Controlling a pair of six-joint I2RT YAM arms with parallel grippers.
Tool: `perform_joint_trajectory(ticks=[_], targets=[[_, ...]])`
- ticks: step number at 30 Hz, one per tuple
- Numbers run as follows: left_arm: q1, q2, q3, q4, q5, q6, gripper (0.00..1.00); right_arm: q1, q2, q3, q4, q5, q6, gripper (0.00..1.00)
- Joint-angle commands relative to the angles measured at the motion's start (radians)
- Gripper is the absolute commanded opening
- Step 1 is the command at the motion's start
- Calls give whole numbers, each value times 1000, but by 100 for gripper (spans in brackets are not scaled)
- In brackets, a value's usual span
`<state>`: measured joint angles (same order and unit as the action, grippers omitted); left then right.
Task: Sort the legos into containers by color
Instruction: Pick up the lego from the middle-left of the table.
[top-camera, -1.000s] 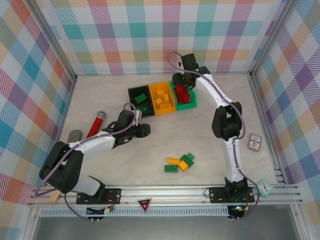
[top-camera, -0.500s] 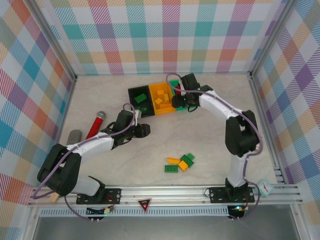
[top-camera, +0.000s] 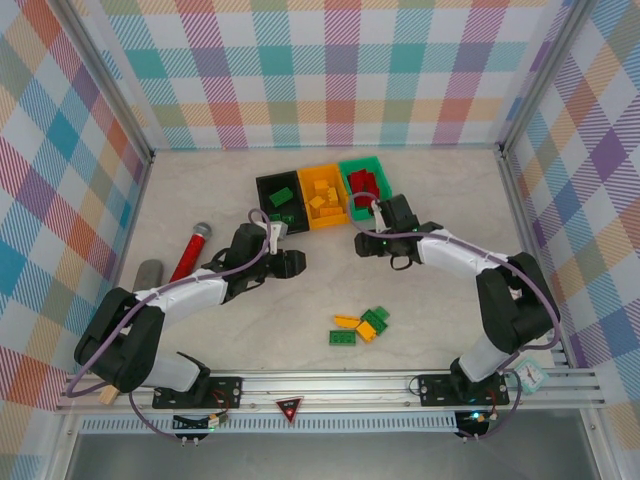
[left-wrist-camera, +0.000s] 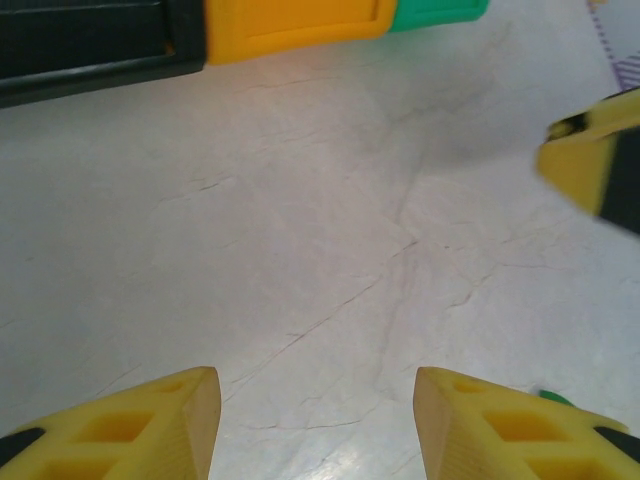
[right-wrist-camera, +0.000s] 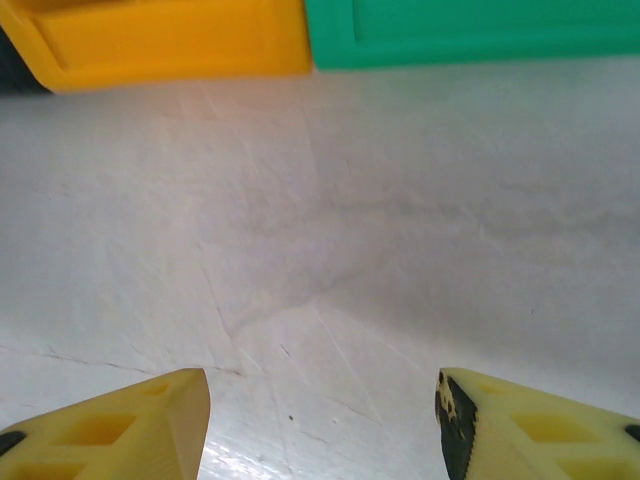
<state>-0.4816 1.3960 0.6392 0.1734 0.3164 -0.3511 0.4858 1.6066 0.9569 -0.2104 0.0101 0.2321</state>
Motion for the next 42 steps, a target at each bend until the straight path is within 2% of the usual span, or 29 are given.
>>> perform_joint_trajectory(ticks=[1,7,13,21,24,27,32,35,37,42], targets=[[-5,-10,-14,66,64,6,54,7,-37,-49,116,-8,2,62],[-47,32,6,75,68,16,54,7,-51,-153,241,-4,18,63],[-100,92,45,78,93,34,54,9,-79,-152,235,-54,56,63],[-221,123,102,46,82,86,54,13,-55,-135,219,-71,75,63],[-282,129,105,47,21,78,53,13,-60,-139,217,-87,83,64],[-373,155,111,3,-88,74,53,12,-57,-134,207,-76,76,64],[-542,209,214,-167,-239,104,53,13,-48,-126,197,-65,67,64],[-629,243,300,-250,-338,121,53,11,-75,-128,177,29,57,64],[-673,270,356,-286,-394,124,54,-3,-107,-145,176,92,58,67],[-735,363,451,-312,-471,124,54,-63,-143,-176,170,72,107,67]])
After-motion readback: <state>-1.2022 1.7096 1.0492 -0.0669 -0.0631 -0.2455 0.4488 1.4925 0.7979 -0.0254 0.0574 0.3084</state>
